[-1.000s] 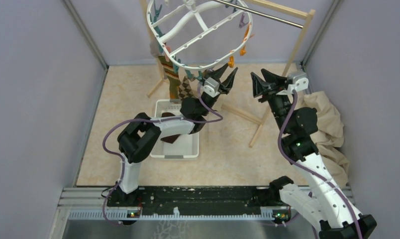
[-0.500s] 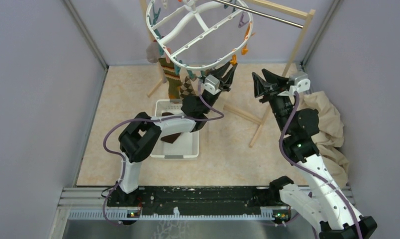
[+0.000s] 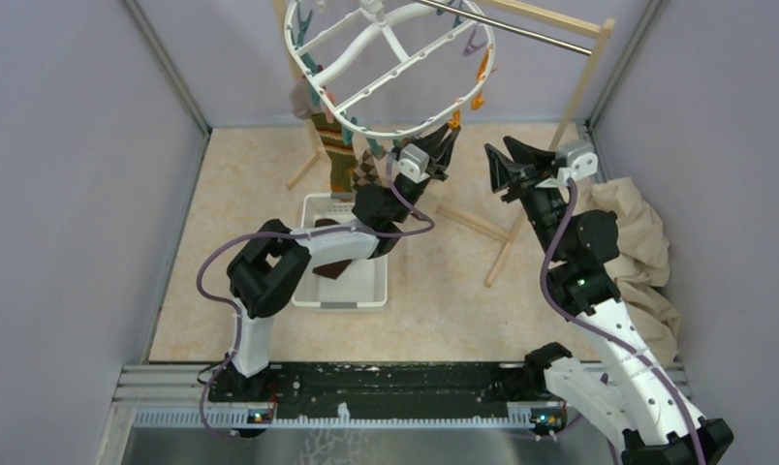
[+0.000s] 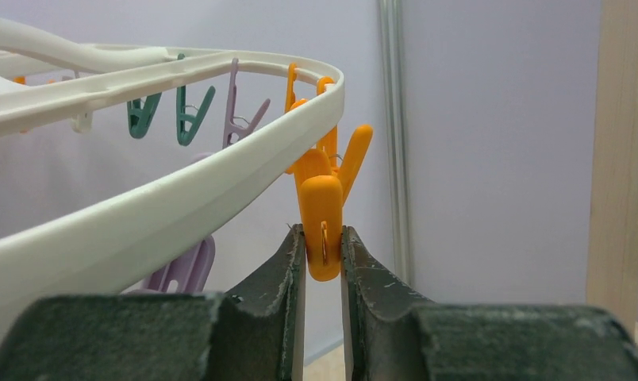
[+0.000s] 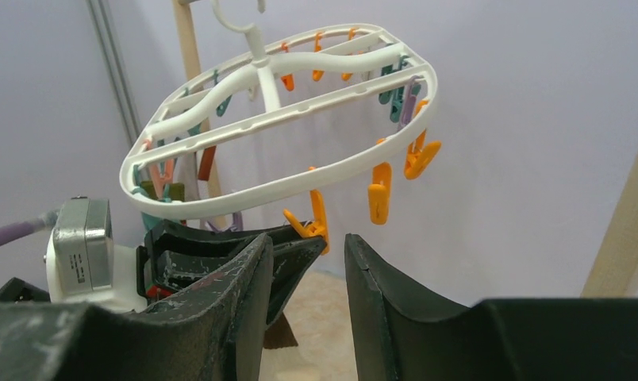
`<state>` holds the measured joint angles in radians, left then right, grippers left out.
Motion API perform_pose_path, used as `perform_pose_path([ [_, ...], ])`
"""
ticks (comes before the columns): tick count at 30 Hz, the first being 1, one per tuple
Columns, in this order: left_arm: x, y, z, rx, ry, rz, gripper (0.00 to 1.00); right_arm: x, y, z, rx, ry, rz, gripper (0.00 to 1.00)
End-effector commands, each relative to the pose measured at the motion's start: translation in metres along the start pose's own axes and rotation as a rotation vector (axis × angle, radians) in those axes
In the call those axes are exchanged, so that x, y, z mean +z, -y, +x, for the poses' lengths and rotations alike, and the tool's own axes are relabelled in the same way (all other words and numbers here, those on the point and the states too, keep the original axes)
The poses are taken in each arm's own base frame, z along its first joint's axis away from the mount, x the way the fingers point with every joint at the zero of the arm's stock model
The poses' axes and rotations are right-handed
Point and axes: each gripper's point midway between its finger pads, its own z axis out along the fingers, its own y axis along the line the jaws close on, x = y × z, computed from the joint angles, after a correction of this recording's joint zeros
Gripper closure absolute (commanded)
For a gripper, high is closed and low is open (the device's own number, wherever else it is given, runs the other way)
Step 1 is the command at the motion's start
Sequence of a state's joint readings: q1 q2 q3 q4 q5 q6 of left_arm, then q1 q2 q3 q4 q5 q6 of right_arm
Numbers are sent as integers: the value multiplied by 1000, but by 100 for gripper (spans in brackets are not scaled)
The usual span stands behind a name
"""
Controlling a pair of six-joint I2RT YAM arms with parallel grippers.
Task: Clip the socks to the hanger
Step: Open the clamp at the hanger.
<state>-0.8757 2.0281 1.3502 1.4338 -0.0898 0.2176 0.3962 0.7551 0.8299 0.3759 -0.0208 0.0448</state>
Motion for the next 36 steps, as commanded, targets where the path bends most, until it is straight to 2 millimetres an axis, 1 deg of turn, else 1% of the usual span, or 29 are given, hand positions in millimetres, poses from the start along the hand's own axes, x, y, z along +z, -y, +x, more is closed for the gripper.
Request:
perform_pose_path([
  [1,-3,7,-20,-48,-33,41,100,8,-11,-10,-12,18,-72,60],
  [4,-11,12,-28,-73,-62,73,100,12,-20,-5,-15,-11,-128,60],
  [8,-16,10,-36,-87,-93,75,100,15,-34,6,-15,-40,-207,60],
  [13,-23,13,-43,-81,-118,109,100,21,-37,11,-26,-58,-230,60],
  [16,-26,20,-48,-67,-110,161,100,25,-40,11,-32,-63,-253,58],
  [20,-29,24,-47,-49,-120,193,100,30,-46,12,-29,-72,-281,50],
  [23,-32,27,-47,-43,-124,212,100,34,-48,14,-59,-77,-295,44],
  [29,-37,26,-52,-37,-129,224,100,43,-49,21,-65,-94,-299,44],
  [36,-36,36,-63,-80,-170,286,100,53,-51,25,-61,-108,-308,44],
])
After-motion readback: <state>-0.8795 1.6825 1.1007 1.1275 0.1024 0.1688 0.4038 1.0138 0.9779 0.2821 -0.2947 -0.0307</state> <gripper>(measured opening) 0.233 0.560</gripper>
